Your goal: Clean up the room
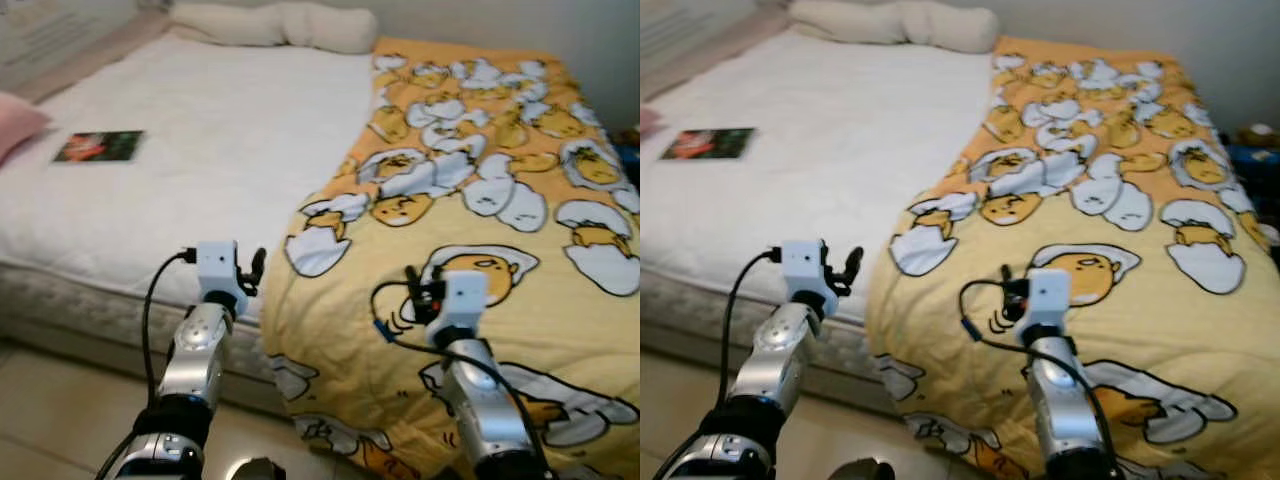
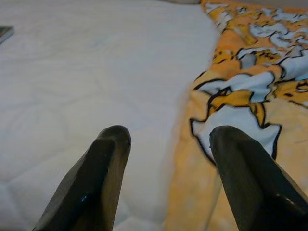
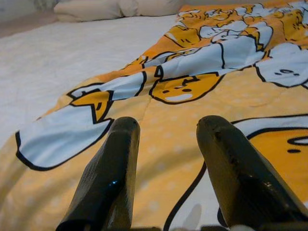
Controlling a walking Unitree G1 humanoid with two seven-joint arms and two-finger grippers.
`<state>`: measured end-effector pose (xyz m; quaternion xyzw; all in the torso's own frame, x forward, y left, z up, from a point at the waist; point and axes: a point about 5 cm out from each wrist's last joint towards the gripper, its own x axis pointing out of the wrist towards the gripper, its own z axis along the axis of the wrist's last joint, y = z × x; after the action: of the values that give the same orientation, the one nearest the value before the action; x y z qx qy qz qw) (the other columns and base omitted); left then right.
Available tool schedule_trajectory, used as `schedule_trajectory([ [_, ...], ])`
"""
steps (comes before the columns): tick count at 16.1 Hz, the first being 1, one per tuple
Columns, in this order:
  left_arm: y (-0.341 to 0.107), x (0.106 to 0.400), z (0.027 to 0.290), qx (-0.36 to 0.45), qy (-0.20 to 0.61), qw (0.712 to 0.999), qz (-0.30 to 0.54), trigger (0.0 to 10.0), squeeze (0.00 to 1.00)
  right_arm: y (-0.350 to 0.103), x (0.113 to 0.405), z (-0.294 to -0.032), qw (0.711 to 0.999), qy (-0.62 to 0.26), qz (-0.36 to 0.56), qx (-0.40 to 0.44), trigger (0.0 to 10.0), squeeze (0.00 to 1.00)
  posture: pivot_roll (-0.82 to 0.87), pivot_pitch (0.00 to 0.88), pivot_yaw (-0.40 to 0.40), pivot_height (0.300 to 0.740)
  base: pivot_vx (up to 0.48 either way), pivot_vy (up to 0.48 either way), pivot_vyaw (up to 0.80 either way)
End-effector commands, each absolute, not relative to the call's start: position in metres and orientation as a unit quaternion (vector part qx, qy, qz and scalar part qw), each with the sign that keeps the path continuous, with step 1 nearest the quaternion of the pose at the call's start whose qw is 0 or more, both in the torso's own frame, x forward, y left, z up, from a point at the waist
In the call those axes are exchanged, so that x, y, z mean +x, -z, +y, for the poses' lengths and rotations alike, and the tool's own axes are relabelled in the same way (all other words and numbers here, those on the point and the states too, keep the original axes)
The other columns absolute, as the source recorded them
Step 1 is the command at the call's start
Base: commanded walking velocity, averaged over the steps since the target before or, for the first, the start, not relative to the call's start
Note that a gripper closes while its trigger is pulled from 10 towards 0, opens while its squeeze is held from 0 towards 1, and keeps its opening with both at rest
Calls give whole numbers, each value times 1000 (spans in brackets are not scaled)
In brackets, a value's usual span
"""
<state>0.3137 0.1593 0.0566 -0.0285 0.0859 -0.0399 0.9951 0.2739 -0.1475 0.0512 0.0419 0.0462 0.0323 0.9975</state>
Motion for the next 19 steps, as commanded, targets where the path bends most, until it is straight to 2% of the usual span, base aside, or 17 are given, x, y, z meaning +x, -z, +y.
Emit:
schedule_trajectory([
  [1, -55, 317, 162, -41, 37, 993, 101, 10000, 0, -52, 276, -151, 997, -16, 44, 63, 10000, 8, -105, 2, 29, 740, 0, 0, 675],
  [3, -53, 318, 166, -38, 33, 993, 106, 10000, 0, -52, 274, -152, 997, -15, 41, 63, 10000, 86, -108, 0, 26, 740, 0, 0, 653],
  [6, -51, 316, 164, -48, 32, 992, 110, 10000, 0, -53, 276, -151, 997, -19, 39, 65, 10000, 114, -109, 0, 31, 740, 0, 0, 650],
  [8, -49, 316, 161, -36, 44, 992, 112, 10000, 0, -53, 277, -150, 997, -18, 38, 67, 10000, 118, -108, 0, 33, 740, 0, 127, 650],
  [13, -51, 317, 166, -23, 33, 993, 107, 10000, 0, -52, 278, -147, 996, -29, 41, 67, 10000, 137, -94, 0, 30, 740, 0, 480, 640],
  [19, -50, 315, 172, -6, 10, 994, 108, 10000, 0, -49, 283, -143, 995, -38, 50, 75, 10000, 169, -68, 0, 25, 740, 0, 0, 638],
])
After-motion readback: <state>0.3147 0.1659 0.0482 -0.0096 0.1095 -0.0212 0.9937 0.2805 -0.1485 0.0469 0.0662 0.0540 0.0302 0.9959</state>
